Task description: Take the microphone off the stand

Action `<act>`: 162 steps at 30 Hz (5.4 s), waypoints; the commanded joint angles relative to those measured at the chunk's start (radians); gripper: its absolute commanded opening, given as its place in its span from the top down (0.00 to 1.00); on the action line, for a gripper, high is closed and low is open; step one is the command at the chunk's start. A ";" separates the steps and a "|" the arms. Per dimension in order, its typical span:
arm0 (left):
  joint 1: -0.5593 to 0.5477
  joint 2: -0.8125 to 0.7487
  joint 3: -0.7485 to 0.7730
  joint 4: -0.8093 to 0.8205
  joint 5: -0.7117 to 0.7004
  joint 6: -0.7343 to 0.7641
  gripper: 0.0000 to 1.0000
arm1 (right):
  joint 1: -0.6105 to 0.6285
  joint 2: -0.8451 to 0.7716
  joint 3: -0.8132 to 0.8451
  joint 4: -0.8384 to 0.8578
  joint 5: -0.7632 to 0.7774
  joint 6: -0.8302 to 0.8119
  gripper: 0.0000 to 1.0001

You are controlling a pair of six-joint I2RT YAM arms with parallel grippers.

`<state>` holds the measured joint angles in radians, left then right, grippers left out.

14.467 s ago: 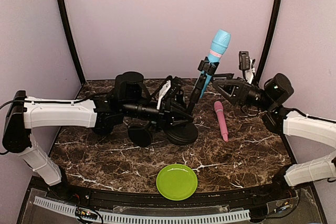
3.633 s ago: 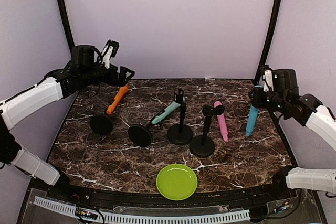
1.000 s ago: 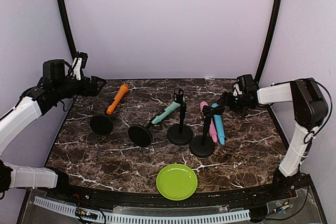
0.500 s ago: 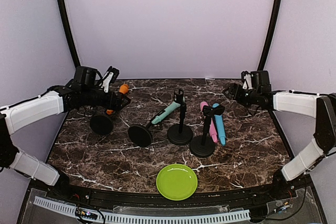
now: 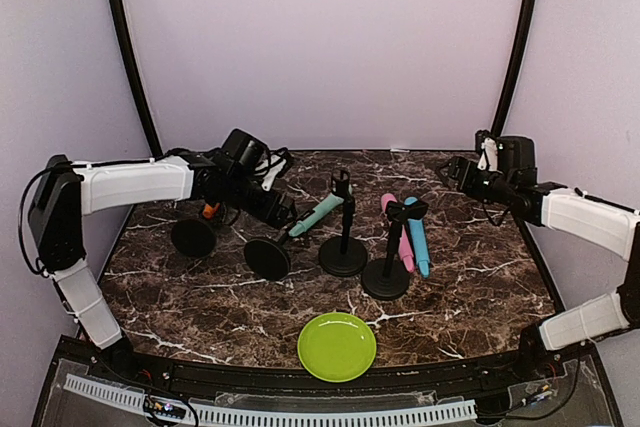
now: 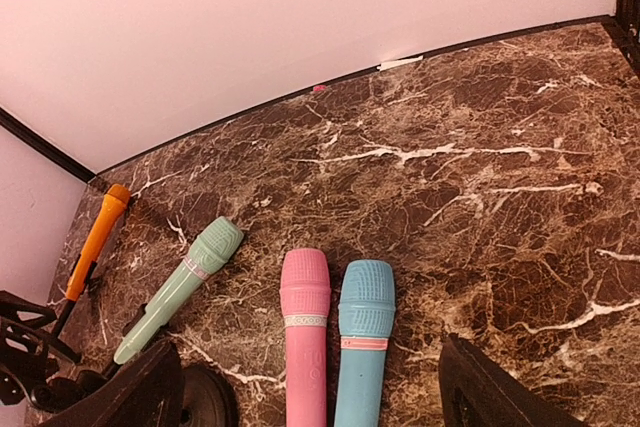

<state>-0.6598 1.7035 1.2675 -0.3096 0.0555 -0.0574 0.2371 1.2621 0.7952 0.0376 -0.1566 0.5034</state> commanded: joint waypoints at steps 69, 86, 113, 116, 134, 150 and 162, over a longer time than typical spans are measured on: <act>-0.115 0.013 0.004 0.282 -0.505 0.110 0.88 | -0.004 -0.091 -0.053 0.041 0.066 0.001 0.09; 0.031 -0.020 -0.049 0.219 0.013 -0.097 0.51 | -0.004 -0.110 -0.066 0.027 0.057 -0.001 0.09; 0.131 0.135 0.015 -0.013 0.205 -0.110 0.36 | -0.004 -0.101 -0.086 0.033 0.048 0.002 0.08; 0.131 0.145 0.021 -0.045 0.228 -0.109 0.35 | -0.004 -0.101 -0.088 0.031 0.048 0.001 0.08; 0.129 0.209 0.015 -0.092 0.287 -0.115 0.29 | -0.003 -0.085 -0.098 0.062 0.037 0.010 0.08; 0.081 0.204 0.059 -0.075 0.323 -0.134 0.35 | -0.004 -0.104 -0.106 0.048 0.055 -0.005 0.08; 0.078 0.231 0.063 -0.081 0.265 -0.133 0.29 | -0.004 -0.153 -0.113 0.056 0.052 -0.001 0.08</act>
<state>-0.5758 1.9236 1.3087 -0.3592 0.3325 -0.1890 0.2371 1.1614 0.6964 0.0551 -0.1116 0.5068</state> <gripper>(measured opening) 0.699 0.918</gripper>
